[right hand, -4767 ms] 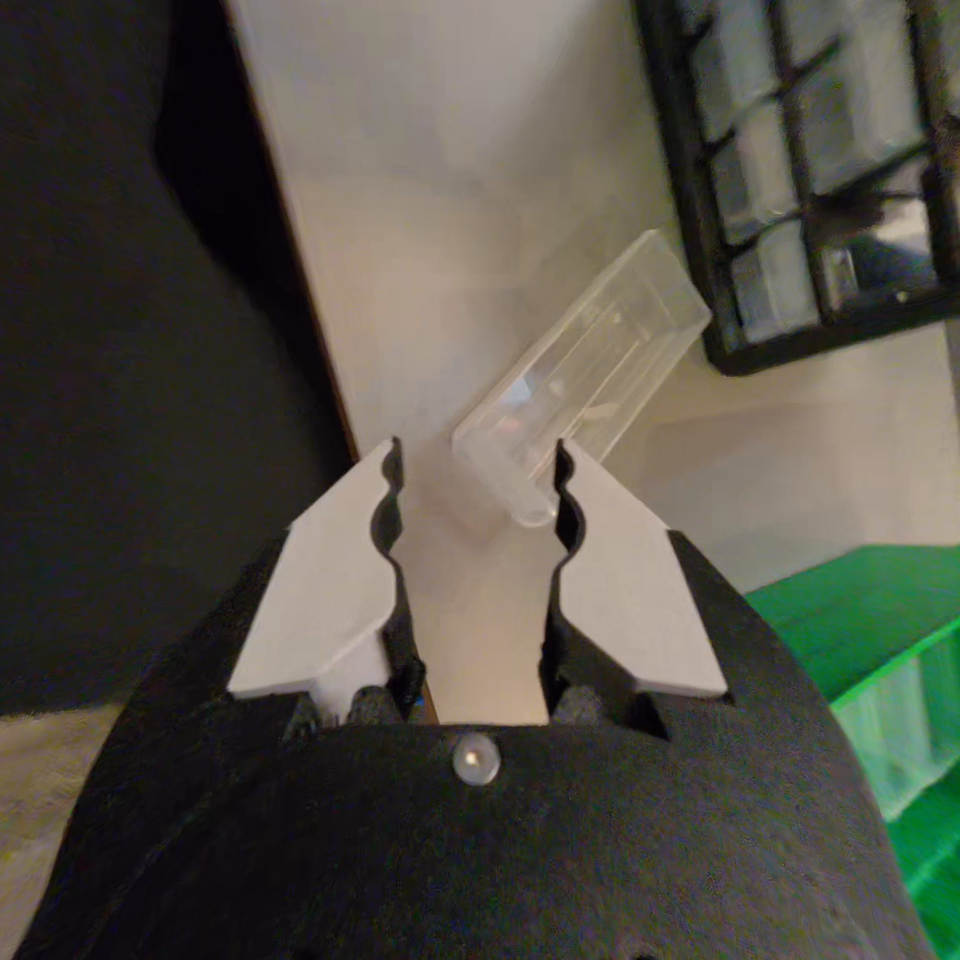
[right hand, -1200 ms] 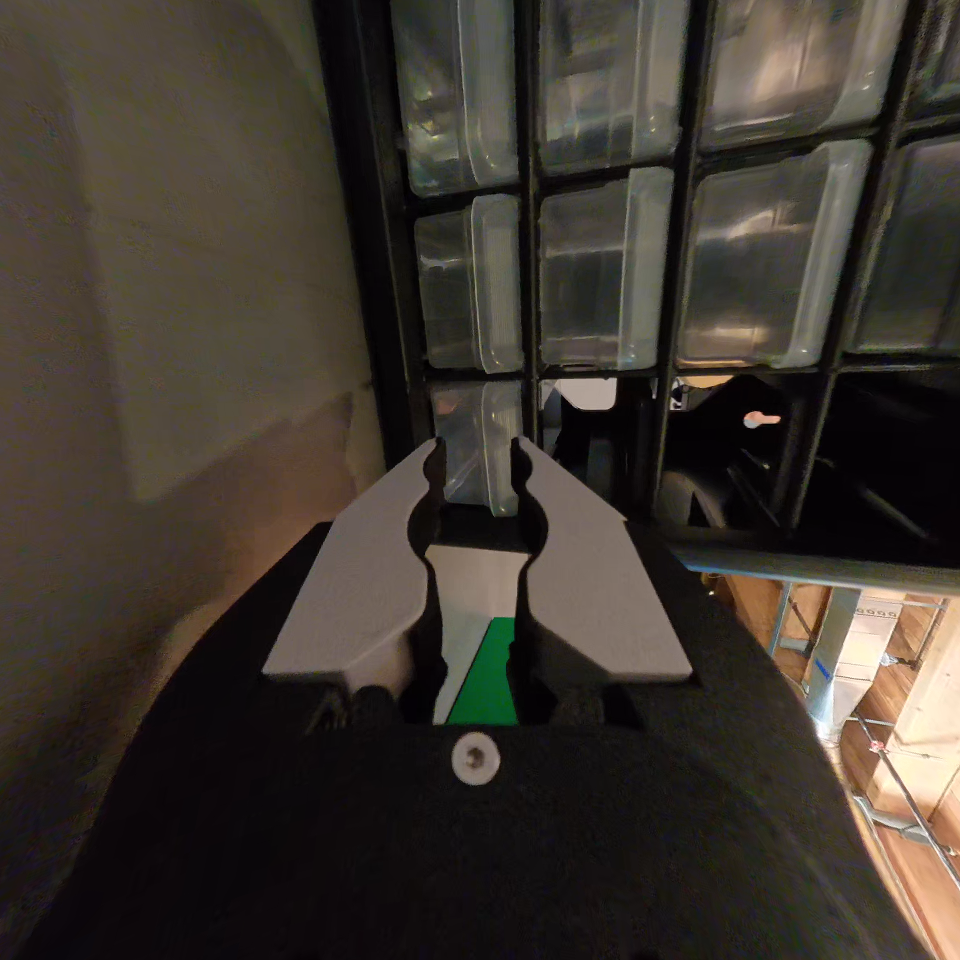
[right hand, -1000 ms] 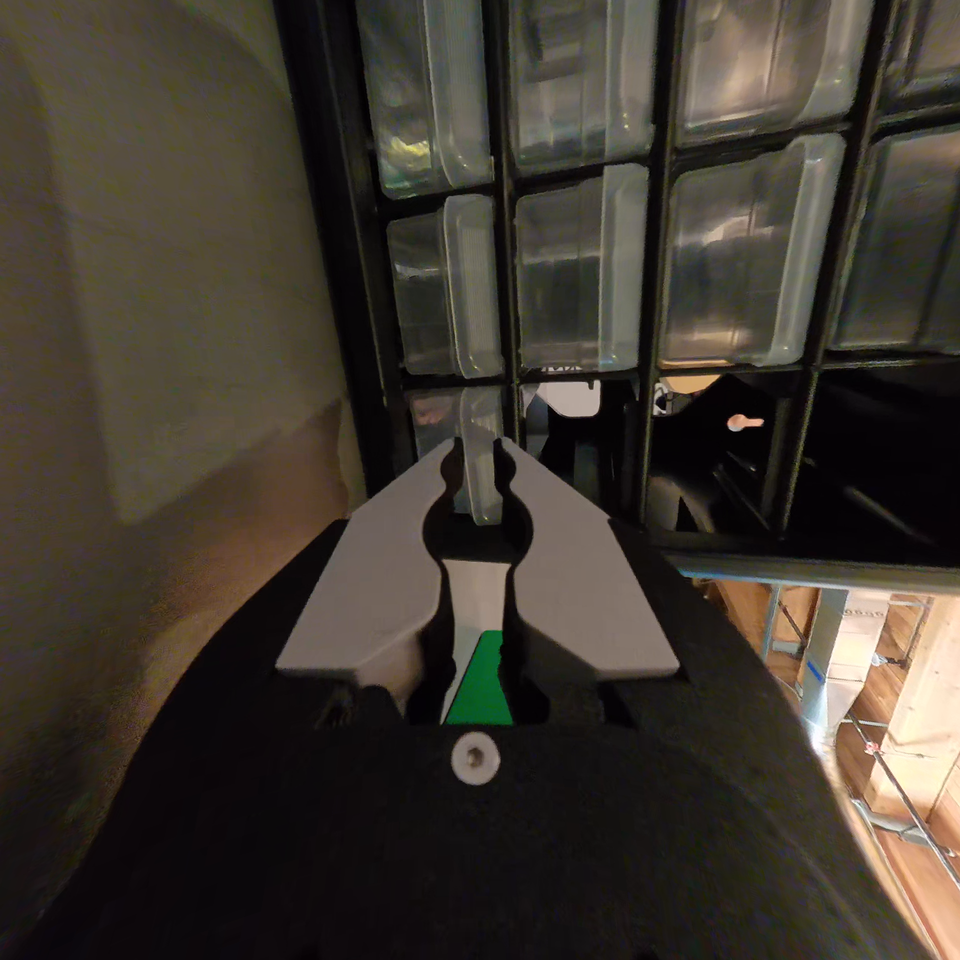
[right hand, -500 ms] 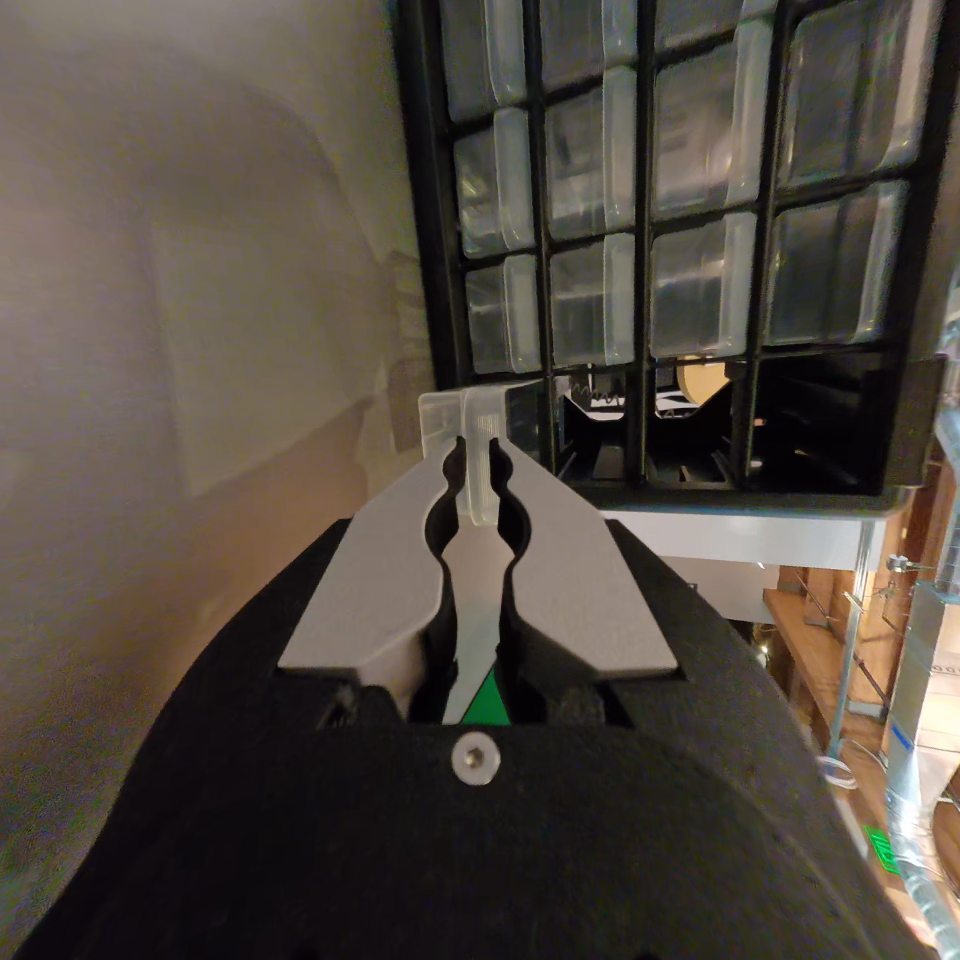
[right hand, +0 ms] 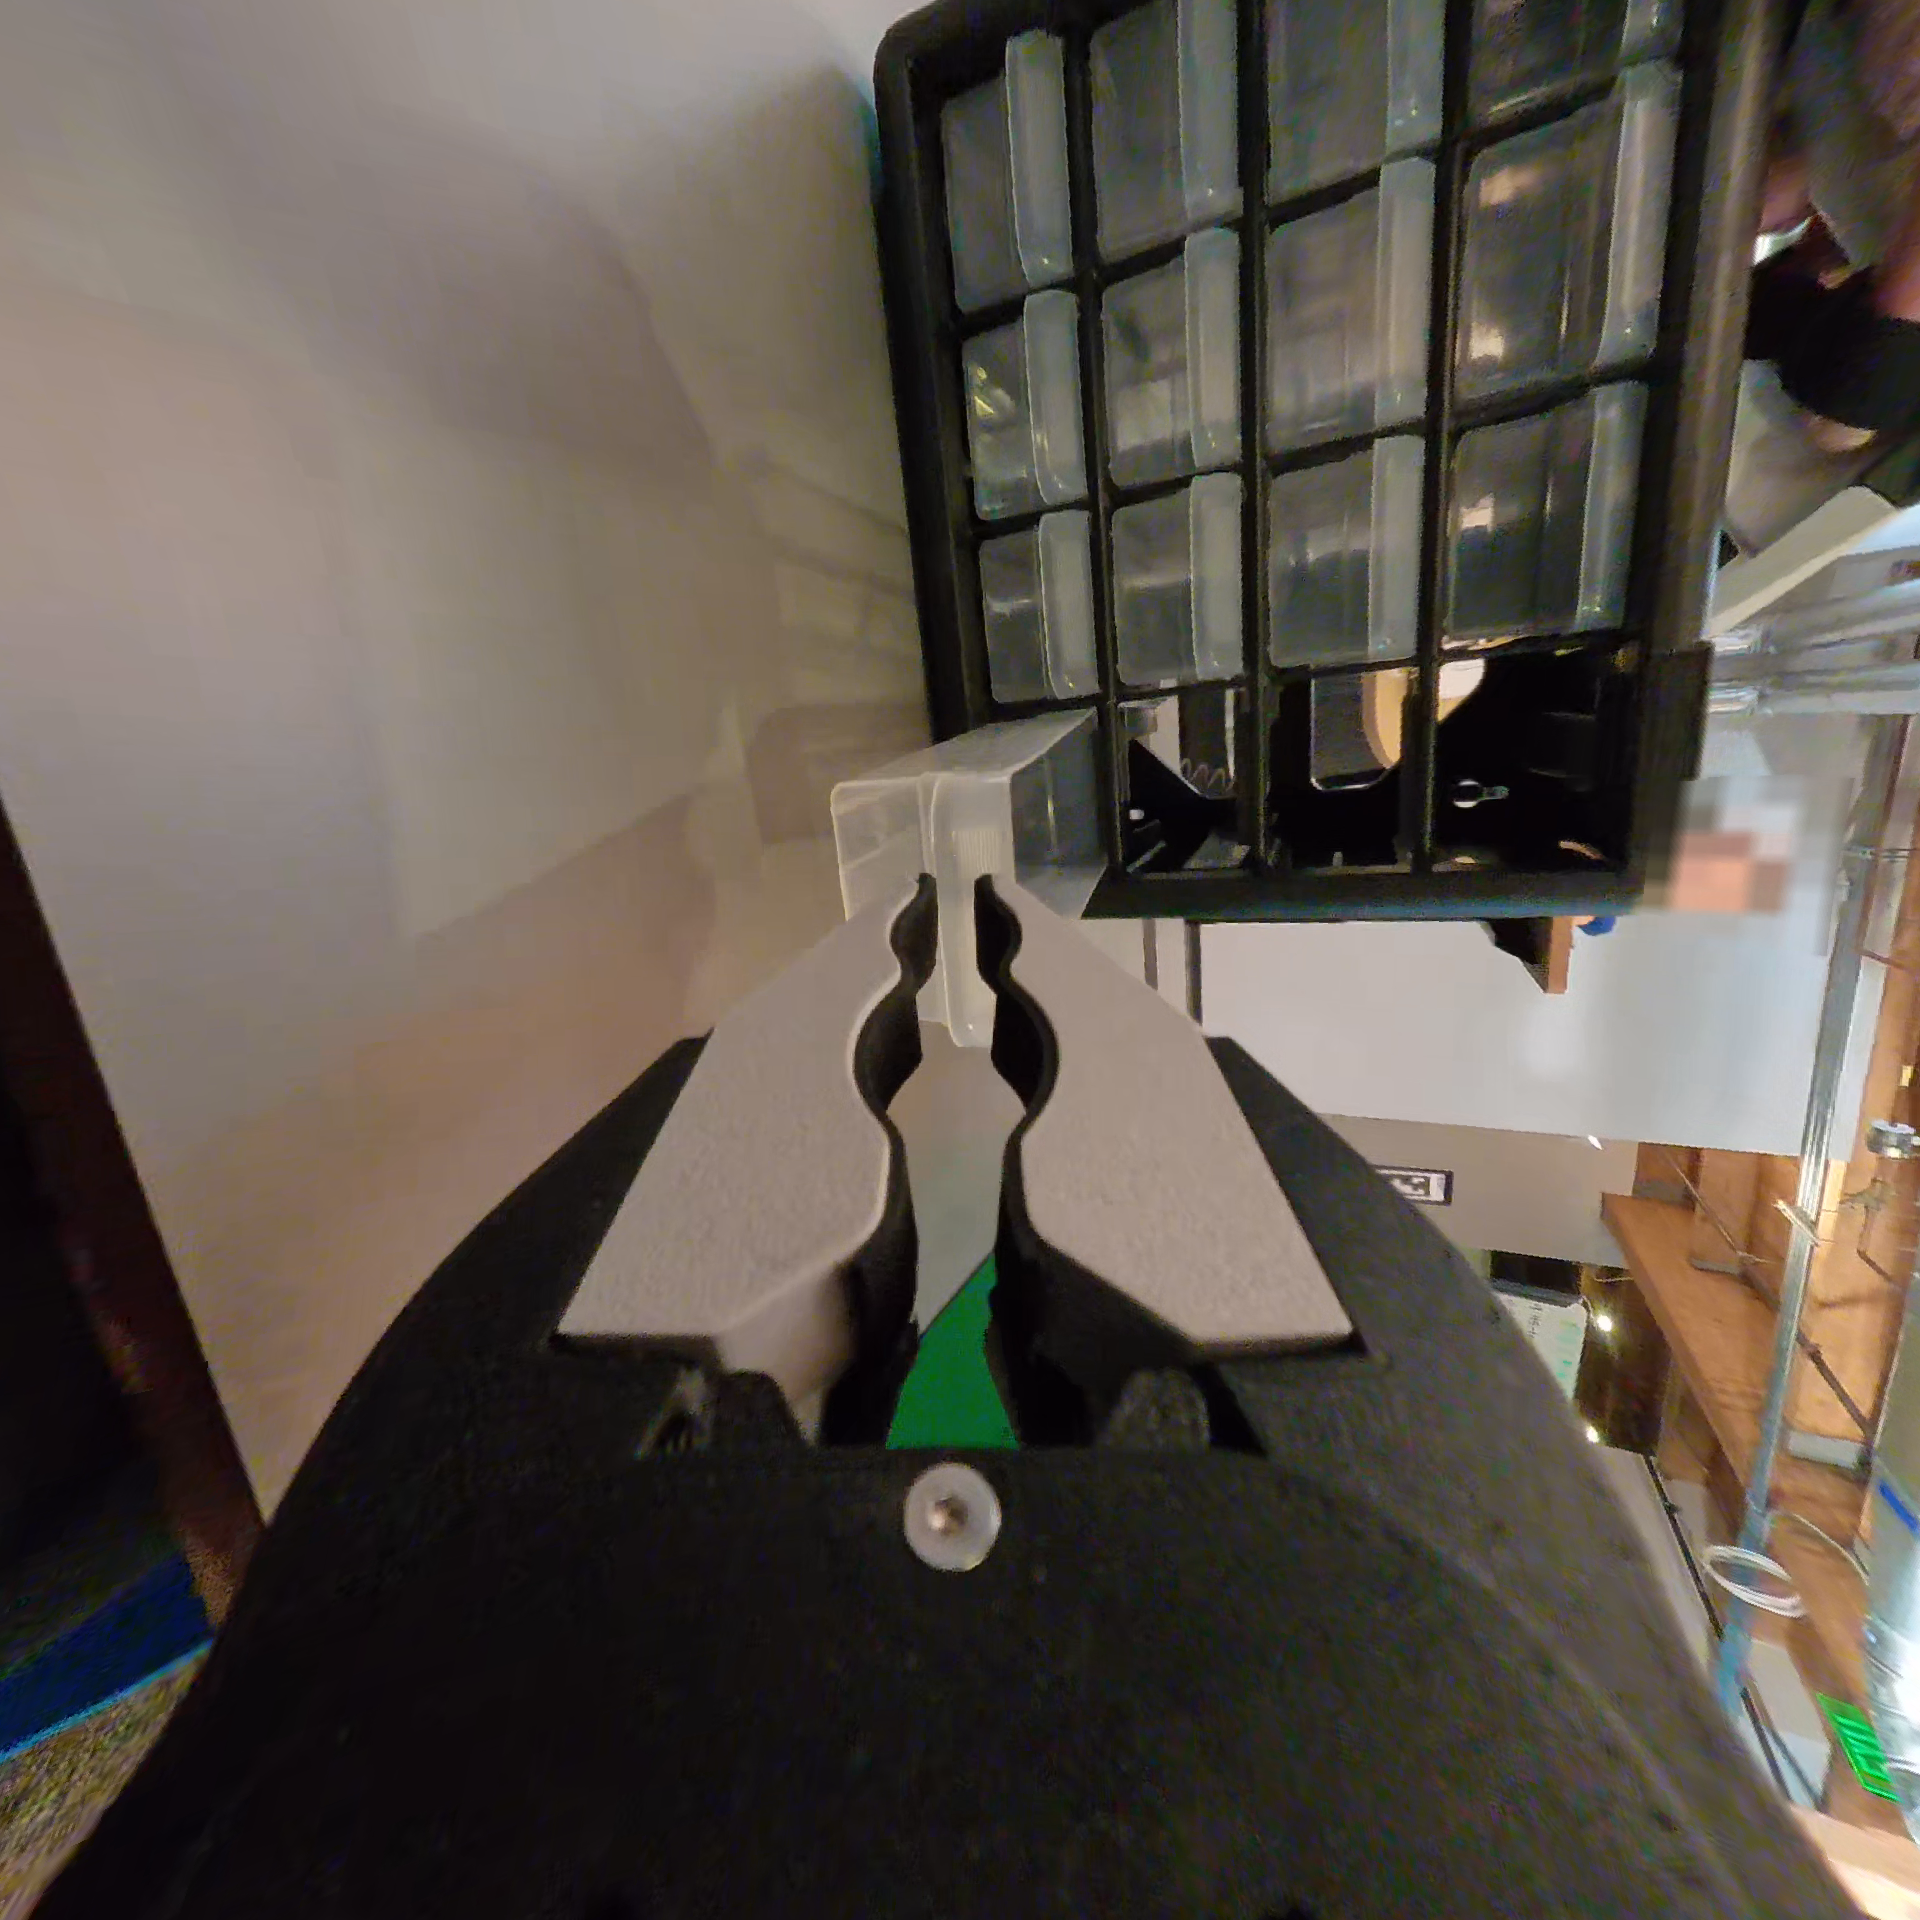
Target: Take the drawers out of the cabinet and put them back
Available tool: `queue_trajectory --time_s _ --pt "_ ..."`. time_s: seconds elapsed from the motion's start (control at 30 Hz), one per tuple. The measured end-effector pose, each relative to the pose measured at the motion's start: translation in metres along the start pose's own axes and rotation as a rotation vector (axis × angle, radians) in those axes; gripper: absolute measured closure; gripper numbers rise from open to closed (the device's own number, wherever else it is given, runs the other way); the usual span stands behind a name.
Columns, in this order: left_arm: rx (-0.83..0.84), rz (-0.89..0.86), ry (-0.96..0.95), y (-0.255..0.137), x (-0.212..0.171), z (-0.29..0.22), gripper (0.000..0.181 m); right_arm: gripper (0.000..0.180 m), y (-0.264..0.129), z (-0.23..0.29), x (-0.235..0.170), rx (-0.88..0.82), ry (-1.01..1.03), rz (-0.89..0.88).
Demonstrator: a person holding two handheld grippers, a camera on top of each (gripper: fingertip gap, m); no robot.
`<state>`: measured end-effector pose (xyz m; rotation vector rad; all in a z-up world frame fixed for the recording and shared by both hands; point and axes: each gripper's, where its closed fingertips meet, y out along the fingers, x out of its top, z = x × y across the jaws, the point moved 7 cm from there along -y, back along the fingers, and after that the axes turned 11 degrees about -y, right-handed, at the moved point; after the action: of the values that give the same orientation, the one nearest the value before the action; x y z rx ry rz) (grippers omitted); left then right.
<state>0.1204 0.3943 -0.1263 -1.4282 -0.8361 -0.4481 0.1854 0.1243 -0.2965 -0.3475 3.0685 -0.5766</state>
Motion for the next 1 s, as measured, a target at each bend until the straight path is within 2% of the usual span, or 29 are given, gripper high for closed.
queue_trajectory --time_s 0.6,0.83,1.0 --pt "-0.002 0.0 -0.002 0.0 0.0 0.0 0.166 0.177 0.017 -0.103 -0.013 0.118 0.162 -0.007" --pt "-0.002 0.0 -0.001 0.0 0.0 0.0 0.166 0.177 0.0 -0.076 -0.008 0.083 0.085 0.005" --pt "0.002 0.0 0.004 0.0 0.0 0.0 0.166 0.176 -0.022 -0.04 -0.01 0.11 0.061 -0.048"
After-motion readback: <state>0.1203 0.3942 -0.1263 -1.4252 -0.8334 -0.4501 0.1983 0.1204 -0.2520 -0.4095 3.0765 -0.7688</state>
